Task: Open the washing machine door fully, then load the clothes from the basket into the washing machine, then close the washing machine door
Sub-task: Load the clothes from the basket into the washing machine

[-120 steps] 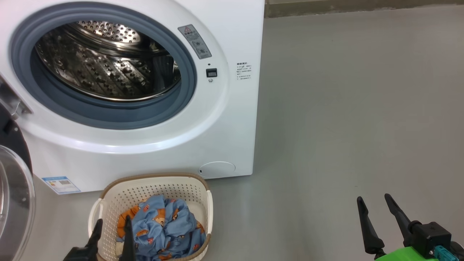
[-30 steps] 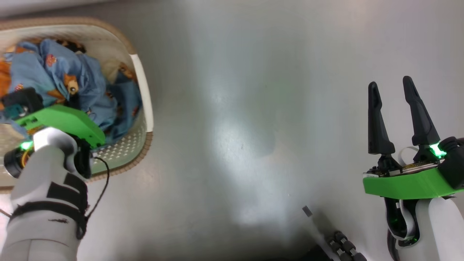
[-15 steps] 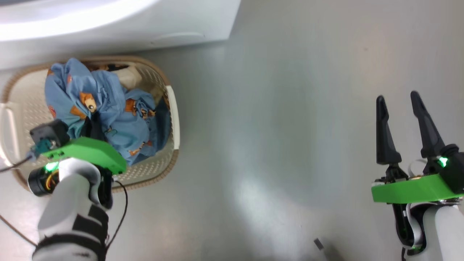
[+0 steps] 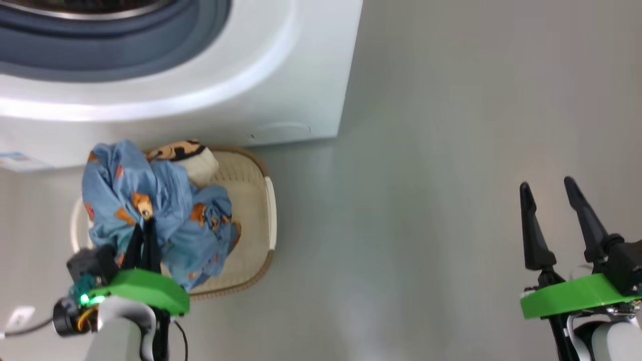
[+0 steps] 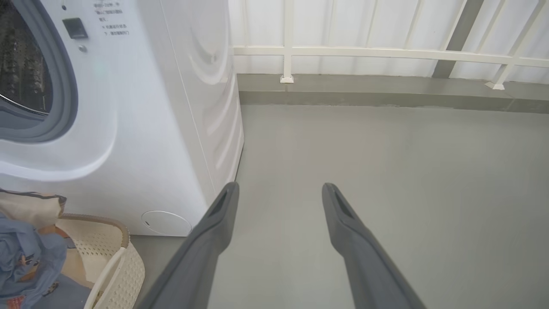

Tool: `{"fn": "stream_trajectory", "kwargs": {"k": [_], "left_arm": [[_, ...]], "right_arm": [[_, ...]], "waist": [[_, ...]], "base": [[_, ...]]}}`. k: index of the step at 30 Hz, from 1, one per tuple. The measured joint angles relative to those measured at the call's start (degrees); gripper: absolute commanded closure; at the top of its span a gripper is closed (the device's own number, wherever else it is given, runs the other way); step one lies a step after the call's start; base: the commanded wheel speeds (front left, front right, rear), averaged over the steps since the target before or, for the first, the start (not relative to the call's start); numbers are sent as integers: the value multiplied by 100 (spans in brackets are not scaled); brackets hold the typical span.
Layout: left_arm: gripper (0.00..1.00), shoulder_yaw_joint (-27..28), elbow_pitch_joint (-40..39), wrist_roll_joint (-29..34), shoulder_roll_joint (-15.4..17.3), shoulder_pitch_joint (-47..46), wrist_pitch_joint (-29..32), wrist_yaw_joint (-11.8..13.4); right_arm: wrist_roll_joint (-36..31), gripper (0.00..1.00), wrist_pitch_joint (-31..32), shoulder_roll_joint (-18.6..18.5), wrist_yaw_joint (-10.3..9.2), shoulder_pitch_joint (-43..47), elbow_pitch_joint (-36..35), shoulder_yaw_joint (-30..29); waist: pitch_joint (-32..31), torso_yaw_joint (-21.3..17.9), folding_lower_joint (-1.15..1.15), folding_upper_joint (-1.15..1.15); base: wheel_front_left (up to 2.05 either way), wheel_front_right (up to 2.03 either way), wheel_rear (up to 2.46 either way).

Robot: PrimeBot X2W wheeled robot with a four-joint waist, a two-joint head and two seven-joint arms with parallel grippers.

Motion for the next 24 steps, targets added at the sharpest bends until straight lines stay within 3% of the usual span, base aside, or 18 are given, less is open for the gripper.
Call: {"fn": "stream_trajectory", "kwargs": {"k": [13, 24], "left_arm": [[100, 12, -1014, 172, -32, 1584, 37, 203], [100, -109, -1878, 174, 26, 2189, 453, 349]], "right_arm": [[5, 0, 246, -31, 0, 661, 97, 196], [11, 0, 355, -19, 0, 1096, 37, 244]], "waist": [[-1372, 90, 0, 0], [-2137, 135, 1, 0]], "base": [[0, 0, 0], [0, 0, 0]]}}
